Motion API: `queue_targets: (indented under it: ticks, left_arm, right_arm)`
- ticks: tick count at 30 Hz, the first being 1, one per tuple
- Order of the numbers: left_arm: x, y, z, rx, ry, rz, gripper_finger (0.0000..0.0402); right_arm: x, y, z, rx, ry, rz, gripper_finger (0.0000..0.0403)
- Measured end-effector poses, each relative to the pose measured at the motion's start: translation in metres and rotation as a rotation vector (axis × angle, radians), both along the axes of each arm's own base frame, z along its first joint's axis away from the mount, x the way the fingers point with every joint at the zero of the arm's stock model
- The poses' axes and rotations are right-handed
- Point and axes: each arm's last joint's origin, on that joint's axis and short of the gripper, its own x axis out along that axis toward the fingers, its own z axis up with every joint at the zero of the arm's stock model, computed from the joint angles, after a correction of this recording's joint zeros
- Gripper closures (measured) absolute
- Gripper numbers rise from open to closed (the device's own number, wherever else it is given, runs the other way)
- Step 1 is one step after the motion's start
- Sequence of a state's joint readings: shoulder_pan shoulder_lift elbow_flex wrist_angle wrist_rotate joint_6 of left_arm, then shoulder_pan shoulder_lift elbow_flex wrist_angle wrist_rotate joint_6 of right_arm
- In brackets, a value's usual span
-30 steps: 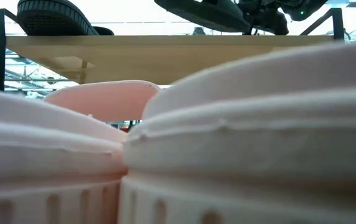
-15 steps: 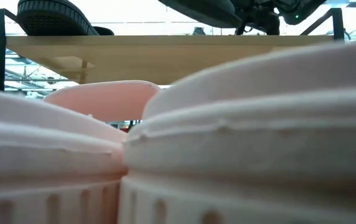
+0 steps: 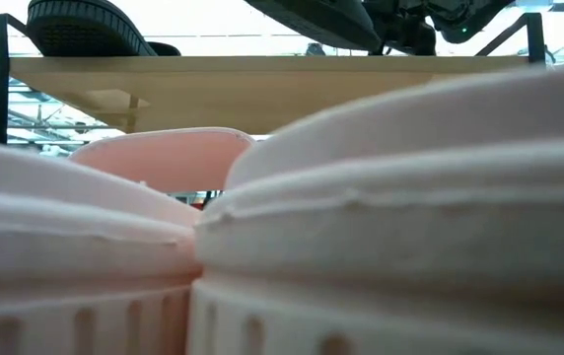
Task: Pick and place slides into the shelf
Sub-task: Put the black slide on the shelf
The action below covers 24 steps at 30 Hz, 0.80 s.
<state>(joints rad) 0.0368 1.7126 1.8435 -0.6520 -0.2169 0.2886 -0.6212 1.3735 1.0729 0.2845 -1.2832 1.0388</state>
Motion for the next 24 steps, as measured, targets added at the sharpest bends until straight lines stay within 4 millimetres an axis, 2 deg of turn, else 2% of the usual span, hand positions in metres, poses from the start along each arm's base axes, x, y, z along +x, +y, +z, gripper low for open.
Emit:
queue_targets:
  ticks: [5, 9, 24]
  left_arm:
    - [-0.003, 0.000, -0.005, 0.005, 0.058, 0.002, 0.0237]
    - [-0.005, 0.000, -0.003, 0.009, 0.061, 0.008, 0.0270]
    - [-0.018, 0.003, 0.004, 0.028, 0.071, 0.078, 0.0248]
  right_arm:
    - [0.000, 0.000, 0.000, 0.008, 0.007, -0.006, 0.0403]
    - [0.000, 0.000, 0.000, 0.007, 0.006, -0.008, 0.0403]
    - [0.000, 0.001, 0.004, -0.010, -0.025, 0.015, 0.0403]
